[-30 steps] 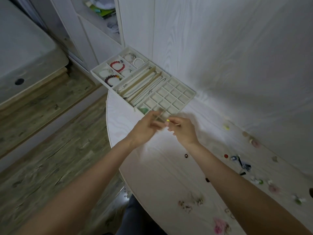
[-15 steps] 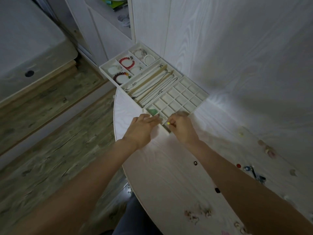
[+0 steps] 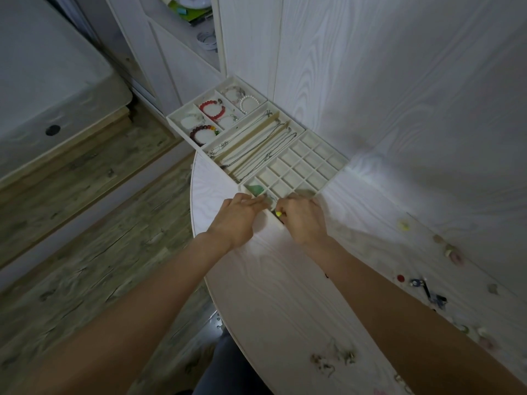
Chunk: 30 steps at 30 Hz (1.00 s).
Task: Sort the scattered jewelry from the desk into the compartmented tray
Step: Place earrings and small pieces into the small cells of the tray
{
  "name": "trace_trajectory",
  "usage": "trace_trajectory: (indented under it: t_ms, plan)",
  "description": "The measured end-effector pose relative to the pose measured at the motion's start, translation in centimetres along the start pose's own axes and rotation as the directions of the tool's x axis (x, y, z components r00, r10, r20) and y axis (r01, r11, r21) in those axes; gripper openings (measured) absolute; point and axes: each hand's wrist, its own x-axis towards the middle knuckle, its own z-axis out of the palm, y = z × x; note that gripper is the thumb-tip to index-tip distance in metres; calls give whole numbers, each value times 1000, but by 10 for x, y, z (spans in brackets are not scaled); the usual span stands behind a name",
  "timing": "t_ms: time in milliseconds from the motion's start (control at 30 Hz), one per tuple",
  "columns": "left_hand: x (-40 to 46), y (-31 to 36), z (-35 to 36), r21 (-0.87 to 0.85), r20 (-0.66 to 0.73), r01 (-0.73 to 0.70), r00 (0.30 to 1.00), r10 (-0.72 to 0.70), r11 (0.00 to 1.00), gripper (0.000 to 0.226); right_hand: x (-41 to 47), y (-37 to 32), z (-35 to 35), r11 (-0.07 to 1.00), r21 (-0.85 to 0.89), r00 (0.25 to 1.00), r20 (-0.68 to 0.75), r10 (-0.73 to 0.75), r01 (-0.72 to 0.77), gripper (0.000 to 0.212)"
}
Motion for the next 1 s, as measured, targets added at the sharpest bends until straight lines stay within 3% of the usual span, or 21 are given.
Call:
trace_trajectory:
  t_ms: [300,667,1000]
  plan:
    - [1,1,1,-15,-9,13,1000,-13,1000,82,1,-3,-2,994,48,993,70,94,-97,25]
    - [-1,4,0,-55,-35,21,999,-23,998,79,10,7,-10,994,96,984,171,42,-59,20]
    - [2,3,1,-38,-23,24,999,-25,999,78,8,-6,-2,988,-128,995,31,90,-86,24]
